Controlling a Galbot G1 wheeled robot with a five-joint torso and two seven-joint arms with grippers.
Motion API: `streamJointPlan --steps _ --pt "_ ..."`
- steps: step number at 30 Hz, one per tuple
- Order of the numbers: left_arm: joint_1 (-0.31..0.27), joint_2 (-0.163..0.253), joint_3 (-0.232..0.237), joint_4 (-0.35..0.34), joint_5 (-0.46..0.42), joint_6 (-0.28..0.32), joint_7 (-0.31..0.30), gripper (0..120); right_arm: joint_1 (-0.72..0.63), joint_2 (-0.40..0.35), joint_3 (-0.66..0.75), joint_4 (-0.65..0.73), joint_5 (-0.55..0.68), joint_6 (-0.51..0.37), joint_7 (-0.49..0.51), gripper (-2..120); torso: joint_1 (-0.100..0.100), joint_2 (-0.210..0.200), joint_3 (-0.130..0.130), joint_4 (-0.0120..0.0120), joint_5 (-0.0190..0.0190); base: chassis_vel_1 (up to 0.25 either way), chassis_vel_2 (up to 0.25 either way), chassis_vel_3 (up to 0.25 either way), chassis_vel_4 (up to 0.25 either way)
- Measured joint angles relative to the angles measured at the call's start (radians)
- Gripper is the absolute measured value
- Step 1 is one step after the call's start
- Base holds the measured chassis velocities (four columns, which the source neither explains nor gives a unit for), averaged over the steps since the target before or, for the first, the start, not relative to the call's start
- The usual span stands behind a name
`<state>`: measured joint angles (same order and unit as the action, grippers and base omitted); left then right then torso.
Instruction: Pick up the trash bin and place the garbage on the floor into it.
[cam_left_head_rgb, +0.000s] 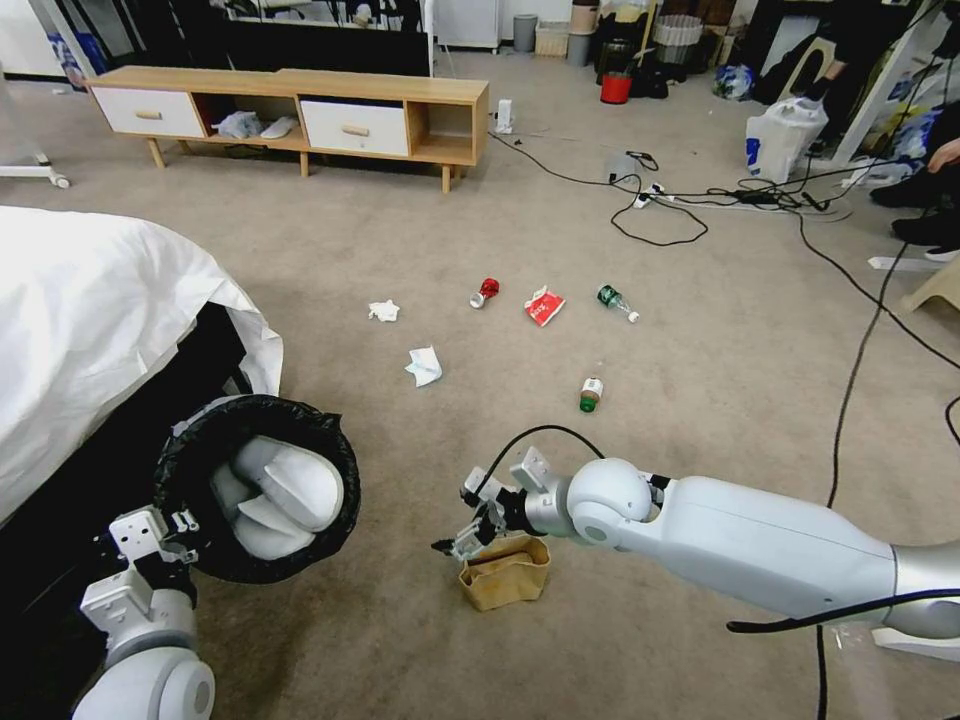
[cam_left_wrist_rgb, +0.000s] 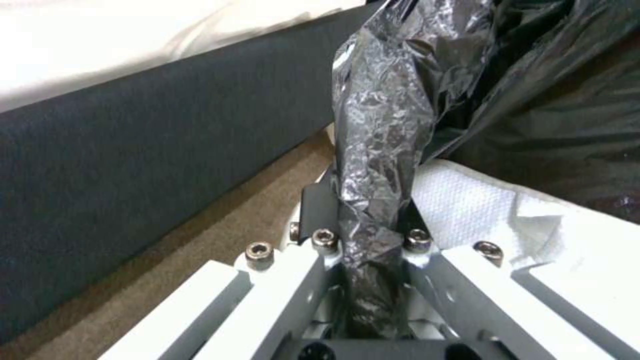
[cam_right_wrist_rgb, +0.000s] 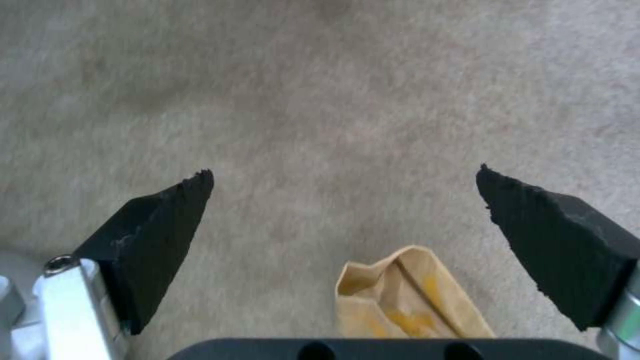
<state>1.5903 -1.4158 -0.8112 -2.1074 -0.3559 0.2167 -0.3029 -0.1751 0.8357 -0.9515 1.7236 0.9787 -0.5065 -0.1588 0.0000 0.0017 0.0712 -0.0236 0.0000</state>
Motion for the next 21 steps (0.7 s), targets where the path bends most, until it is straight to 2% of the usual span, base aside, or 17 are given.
streamJointPlan --steps 9,19,21 --pt "0.009 -0.027 -0.012 -0.002 0.008 -0.009 0.024 1 0.027 -0.048 -0.051 -0.007 -0.058 -0.013 -0.093 100 0.0 0.0 0.0 0.0 0.0 0.0 0.0 0.0 0.0" --pt "0.009 -0.044 -0.016 -0.002 0.011 -0.014 0.032 1 0.032 -0.088 -0.063 -0.047 -0.192 -0.014 -0.21 100 0.0 0.0 0.0 0.0 0.0002 0.0 0.0 0.0 0.0" --pt "0.013 -0.048 -0.016 0.001 0.01 -0.019 0.033 1 0.034 -0.093 -0.065 -0.075 -0.249 -0.004 -0.251 100 0.0 0.0 0.0 0.0 -0.0001 0.0 0.0 0.0 0.0"
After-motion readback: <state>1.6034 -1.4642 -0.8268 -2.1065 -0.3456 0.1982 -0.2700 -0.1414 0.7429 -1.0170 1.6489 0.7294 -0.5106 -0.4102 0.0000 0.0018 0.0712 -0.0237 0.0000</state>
